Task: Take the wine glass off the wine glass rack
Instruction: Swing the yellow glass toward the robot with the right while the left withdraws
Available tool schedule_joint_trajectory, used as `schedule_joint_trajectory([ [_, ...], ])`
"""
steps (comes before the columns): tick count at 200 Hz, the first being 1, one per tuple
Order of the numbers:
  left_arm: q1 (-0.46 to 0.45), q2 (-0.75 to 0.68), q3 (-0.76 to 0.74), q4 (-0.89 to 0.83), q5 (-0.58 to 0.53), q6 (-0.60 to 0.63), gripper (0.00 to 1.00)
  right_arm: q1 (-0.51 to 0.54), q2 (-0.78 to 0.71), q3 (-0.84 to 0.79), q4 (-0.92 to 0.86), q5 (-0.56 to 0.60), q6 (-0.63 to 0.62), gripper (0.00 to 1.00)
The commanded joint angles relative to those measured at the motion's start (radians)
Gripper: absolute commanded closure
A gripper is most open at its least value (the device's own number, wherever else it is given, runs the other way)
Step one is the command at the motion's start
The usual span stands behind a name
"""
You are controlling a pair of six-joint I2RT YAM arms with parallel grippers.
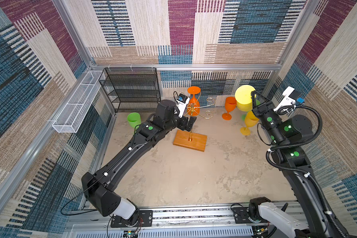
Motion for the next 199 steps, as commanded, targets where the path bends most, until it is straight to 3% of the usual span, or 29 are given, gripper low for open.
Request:
schedule_joint_trajectory([
  [1,0.001,-0.026,-0.009,-0.013,0.0,-0.044,0.0,0.003,-0.035,-0.06,-0.059,-0.033,-0.033,1.0],
  [69,-0.001,-0.16,-0.102,-0.066,-0.014,-0.1,0.0,0.115,-0.114,-0.239,-0.114,-0.088,-0.005,1.0],
  [120,-0.001,-0.273,-0.29,-0.026,0.006,-0.159,0.01,0.138,-0.124,-0.375,-0.056,-0.192,0.219,1.0],
  [180,-0.039,-0.352,-0.485,0.083,0.119,-0.172,0.02,0.148,-0.149,-0.513,0.055,-0.266,0.509,1.0],
  [199,-0.06,-0.348,-0.503,0.103,0.13,-0.182,0.03,0.152,-0.151,-0.514,0.061,-0.267,0.51,1.0],
])
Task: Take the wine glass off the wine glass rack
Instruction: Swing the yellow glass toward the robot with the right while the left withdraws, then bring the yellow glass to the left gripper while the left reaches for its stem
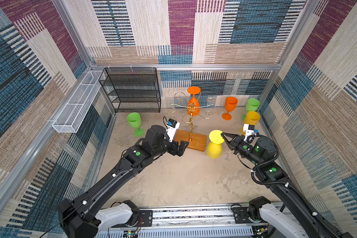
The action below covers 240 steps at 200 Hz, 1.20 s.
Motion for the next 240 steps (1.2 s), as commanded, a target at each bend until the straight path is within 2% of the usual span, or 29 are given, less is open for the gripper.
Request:
schedule_joint_trajectory([
  [1,-0.018,-0.002,-0.019,0.086,0.049,-0.024,0.03,0.006,-0.007,0.001,0.086,-0.025,0.078,1.0],
  [20,-0.031,0.004,-0.019,0.092,0.058,-0.061,0.03,0.013,-0.012,0.032,0.045,0.001,-0.019,1.0],
  [49,-0.031,0.003,-0.004,0.052,0.068,-0.164,0.04,0.025,-0.013,0.084,-0.033,0.025,-0.331,1.0],
  [74,-0.031,-0.01,-0.012,0.023,0.112,-0.306,0.04,0.042,-0.058,0.053,0.006,-0.001,-0.505,1.0],
  [88,-0.031,-0.023,-0.03,0.01,0.131,-0.396,0.04,0.073,-0.077,0.038,0.022,-0.008,-0.594,1.0],
  [129,-0.029,-0.095,-0.102,-0.046,0.174,-0.621,0.04,0.23,-0.098,-0.001,0.001,0.099,-0.771,1.0],
  [170,0.001,-0.139,-0.104,-0.185,0.189,-0.766,0.04,0.482,-0.051,-0.039,0.018,0.327,-0.897,1.0],
  [214,0.188,-0.125,-0.121,-0.203,0.407,-0.838,0.09,0.735,0.046,-0.075,0.104,0.608,-1.066,1.0],
  [240,0.264,-0.095,-0.126,-0.188,0.507,-0.872,0.11,0.826,0.127,-0.084,0.163,0.717,-1.164,1.0],
])
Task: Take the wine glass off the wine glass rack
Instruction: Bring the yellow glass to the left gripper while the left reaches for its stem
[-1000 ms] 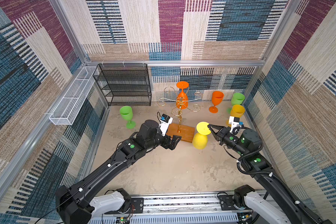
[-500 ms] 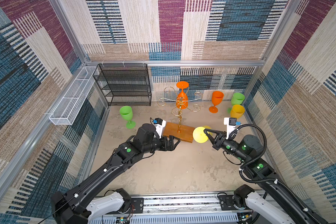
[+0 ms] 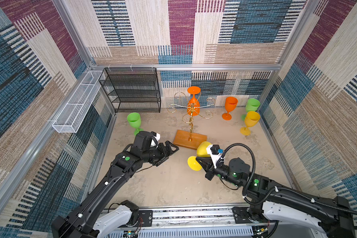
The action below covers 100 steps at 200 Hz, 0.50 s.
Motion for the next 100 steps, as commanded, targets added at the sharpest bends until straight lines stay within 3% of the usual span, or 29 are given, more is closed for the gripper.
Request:
schedule_joint_trajectory([
  [1,0.04,0.019,-0.004,0.006,0.144,-0.062,0.11,0.051,0.053,-0.005,0.114,0.173,-0.137,1.0],
  [100,0.048,0.027,-0.112,0.112,0.169,-0.323,0.15,0.15,0.241,-0.002,0.306,0.274,-0.406,1.0],
])
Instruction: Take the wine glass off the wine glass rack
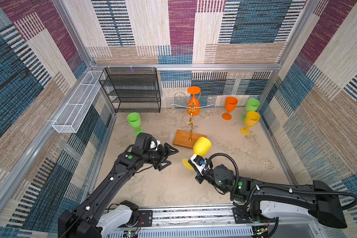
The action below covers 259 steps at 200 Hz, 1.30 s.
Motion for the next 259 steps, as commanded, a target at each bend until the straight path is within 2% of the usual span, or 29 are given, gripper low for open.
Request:
schedule_joint_trajectory([
  [1,0.001,-0.006,-0.024,0.056,0.011,-0.112,0.15,0.015,0.03,0.009,0.1,0.037,-0.087,1.0],
  [28,0.001,-0.006,-0.074,0.142,0.024,-0.194,0.18,0.034,0.08,0.014,0.133,0.05,-0.127,1.0],
  [107,-0.003,0.028,-0.096,0.133,0.059,-0.278,0.29,0.097,0.207,0.046,0.188,0.14,-0.24,1.0],
  [148,-0.002,0.021,-0.099,0.061,0.06,-0.294,0.4,0.108,0.262,0.061,0.213,0.195,-0.305,1.0],
  [218,-0.006,0.025,-0.11,0.067,0.079,-0.305,0.46,0.118,0.329,0.087,0.238,0.257,-0.392,1.0],
  [259,-0.014,0.036,-0.17,0.144,0.093,-0.343,0.62,0.121,0.374,0.116,0.246,0.274,-0.428,1.0],
])
